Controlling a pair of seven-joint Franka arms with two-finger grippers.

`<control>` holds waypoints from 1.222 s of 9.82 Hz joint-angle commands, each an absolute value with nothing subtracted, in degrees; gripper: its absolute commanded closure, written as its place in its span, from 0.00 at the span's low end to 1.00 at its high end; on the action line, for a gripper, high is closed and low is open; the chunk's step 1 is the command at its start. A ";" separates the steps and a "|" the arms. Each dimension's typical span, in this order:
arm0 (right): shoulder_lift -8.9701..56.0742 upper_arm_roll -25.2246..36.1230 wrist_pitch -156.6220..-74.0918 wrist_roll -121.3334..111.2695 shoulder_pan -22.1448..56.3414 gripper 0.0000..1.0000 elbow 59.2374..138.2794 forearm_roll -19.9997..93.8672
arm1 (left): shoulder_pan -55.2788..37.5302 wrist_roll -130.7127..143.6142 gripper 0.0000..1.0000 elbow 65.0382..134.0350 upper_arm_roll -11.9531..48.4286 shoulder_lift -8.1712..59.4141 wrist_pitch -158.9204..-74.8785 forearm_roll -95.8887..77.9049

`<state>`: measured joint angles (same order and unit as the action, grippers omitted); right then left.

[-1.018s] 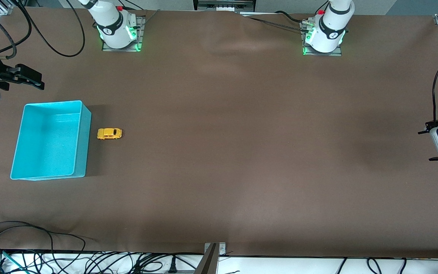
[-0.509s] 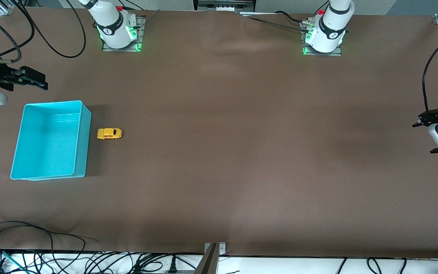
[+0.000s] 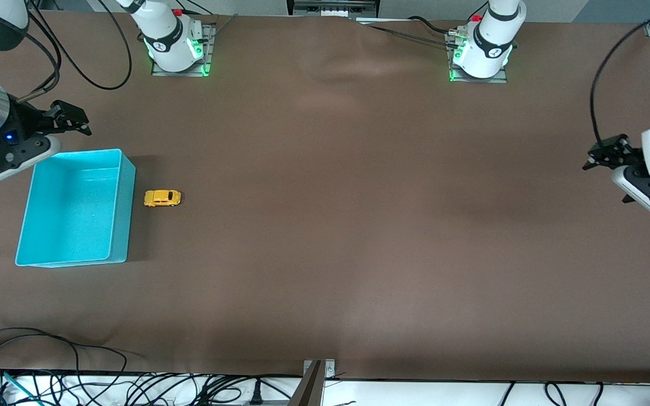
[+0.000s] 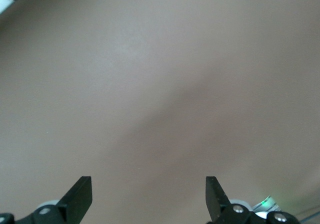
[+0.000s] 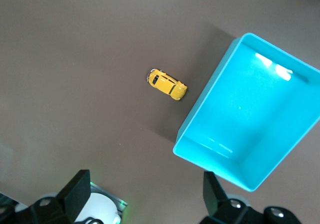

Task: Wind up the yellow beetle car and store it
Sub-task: 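Move the right gripper to the car while the left gripper withdraws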

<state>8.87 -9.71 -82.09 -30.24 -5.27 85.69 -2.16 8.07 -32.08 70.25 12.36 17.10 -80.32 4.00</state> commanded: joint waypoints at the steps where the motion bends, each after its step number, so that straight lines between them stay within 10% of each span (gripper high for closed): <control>1: 8.17 -10.02 -85.76 -41.52 -5.45 0.00 90.24 -2.73 | -4.59 -20.00 0.00 75.21 1.02 9.87 -79.98 2.47; 5: 7.65 -10.11 -94.10 -50.70 -5.36 0.00 99.20 -2.64 | -6.07 -9.93 0.00 91.21 -1.23 -3.06 -85.07 -1.32; 12: 8.00 -11.69 -111.77 -60.19 -5.45 0.00 116.70 -2.55 | -0.09 -9.05 0.00 90.09 2.46 -3.52 -84.03 0.35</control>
